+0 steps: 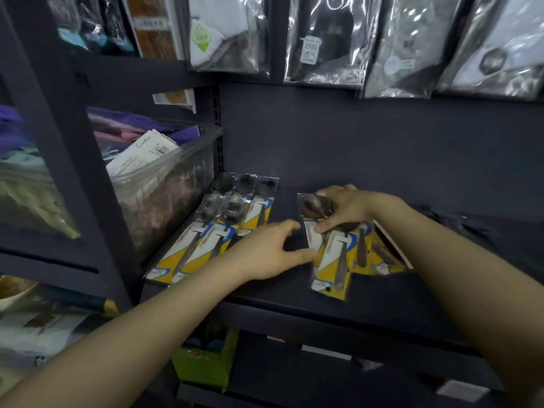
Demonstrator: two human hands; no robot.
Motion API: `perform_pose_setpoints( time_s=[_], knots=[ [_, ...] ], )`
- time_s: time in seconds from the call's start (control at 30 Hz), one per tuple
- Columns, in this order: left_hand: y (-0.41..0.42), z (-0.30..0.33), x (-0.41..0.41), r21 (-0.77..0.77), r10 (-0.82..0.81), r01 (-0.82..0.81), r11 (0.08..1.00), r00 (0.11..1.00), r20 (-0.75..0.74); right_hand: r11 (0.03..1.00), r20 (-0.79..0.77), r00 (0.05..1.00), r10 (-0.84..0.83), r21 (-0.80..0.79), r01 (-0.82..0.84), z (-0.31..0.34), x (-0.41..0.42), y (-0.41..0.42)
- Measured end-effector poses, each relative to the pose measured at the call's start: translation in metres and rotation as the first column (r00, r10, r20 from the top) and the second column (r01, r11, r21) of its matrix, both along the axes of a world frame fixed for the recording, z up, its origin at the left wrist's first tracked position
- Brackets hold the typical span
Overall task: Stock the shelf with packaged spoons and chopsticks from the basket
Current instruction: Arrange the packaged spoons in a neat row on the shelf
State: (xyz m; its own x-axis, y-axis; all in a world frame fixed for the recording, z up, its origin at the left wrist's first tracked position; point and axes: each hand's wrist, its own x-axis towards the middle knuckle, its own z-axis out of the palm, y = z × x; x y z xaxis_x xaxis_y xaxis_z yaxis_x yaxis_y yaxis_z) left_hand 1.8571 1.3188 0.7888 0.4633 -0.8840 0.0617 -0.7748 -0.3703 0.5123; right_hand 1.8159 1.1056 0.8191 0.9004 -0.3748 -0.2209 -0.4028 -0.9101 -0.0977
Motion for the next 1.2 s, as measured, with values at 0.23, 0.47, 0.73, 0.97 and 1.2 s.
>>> perform_pose_setpoints(
  time_s=[0.23,0.47,0.73,0.97,1.2],
  knots=[
    [-0.040,-0.011,-0.003,0.150,-0.018,0.010,0.989,0.998,0.052,0.999,0.165,0.986,-0.038,-0.020,0.042,-0.018,-0.021,-0.048],
    [-0.078,0.001,0.003,0.071,0.146,-0.138,0.988,0.982,-0.120,0.960,0.236,0.958,-0.162,0.263,0.097,-0.022,-0.030,-0.080],
    [-0.111,0.000,0.011,-0.158,0.206,-0.362,0.919,0.781,-0.589,0.776,0.486,0.824,-0.292,0.624,-0.093,-0.016,-0.023,-0.076],
    [-0.118,0.013,0.015,0.015,0.224,-0.302,0.953,0.672,-0.706,0.696,0.599,0.721,-0.349,0.681,-0.228,-0.014,-0.014,-0.077],
    [-0.113,0.000,0.014,-0.121,0.192,-0.402,0.908,0.654,-0.731,0.721,0.603,0.631,-0.488,0.686,-0.097,-0.015,-0.008,-0.066]
  ],
)
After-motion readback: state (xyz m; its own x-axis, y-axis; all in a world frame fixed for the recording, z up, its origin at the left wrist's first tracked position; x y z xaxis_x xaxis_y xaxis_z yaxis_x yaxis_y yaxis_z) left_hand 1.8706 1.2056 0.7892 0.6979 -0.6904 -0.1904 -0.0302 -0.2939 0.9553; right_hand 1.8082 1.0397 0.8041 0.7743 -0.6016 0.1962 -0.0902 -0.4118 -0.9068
